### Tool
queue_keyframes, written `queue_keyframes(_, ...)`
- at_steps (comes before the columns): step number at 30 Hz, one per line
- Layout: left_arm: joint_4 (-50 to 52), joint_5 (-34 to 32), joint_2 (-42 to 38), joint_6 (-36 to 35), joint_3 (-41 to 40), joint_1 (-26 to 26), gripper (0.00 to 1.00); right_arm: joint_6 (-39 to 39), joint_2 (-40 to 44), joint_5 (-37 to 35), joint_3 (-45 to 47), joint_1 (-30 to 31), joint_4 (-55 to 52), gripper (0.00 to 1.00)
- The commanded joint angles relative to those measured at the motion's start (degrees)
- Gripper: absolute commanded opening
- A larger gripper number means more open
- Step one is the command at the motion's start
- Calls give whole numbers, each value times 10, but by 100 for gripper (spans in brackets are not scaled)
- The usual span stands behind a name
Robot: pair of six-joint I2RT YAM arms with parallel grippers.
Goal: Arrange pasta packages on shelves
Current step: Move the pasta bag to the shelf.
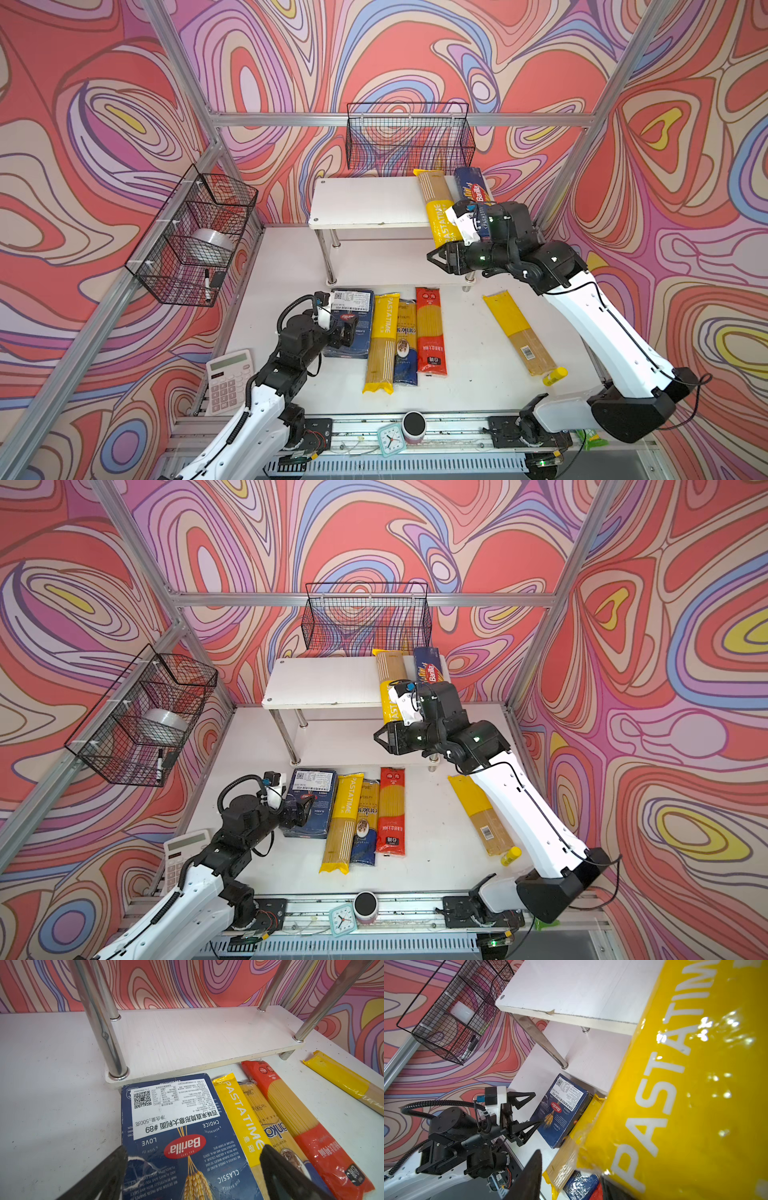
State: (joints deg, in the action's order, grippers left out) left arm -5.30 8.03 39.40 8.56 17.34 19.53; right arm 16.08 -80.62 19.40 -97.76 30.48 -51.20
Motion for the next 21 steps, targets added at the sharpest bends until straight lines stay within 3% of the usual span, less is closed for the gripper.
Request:
queue_keyframes(1,9,0,-7,-6,5,3,100,-13,-6,-17,-20,-1,26,46)
queue_keyframes(9,9,3,-2,-7,7,3,100,-22,-27,-30,-47,-1,0,47)
queue_keyframes(11,8,2,2,-6,8,3,100,-22,-31,-4,-48,0,-12,47)
queue_keyframes(13,8,-1,4,-6,9,3,100,-19,-20,28,-28,7,-9,47)
queue_keyframes(21,9,4,17,-7,16,3,100,-39,63,21,85,62,-1,47)
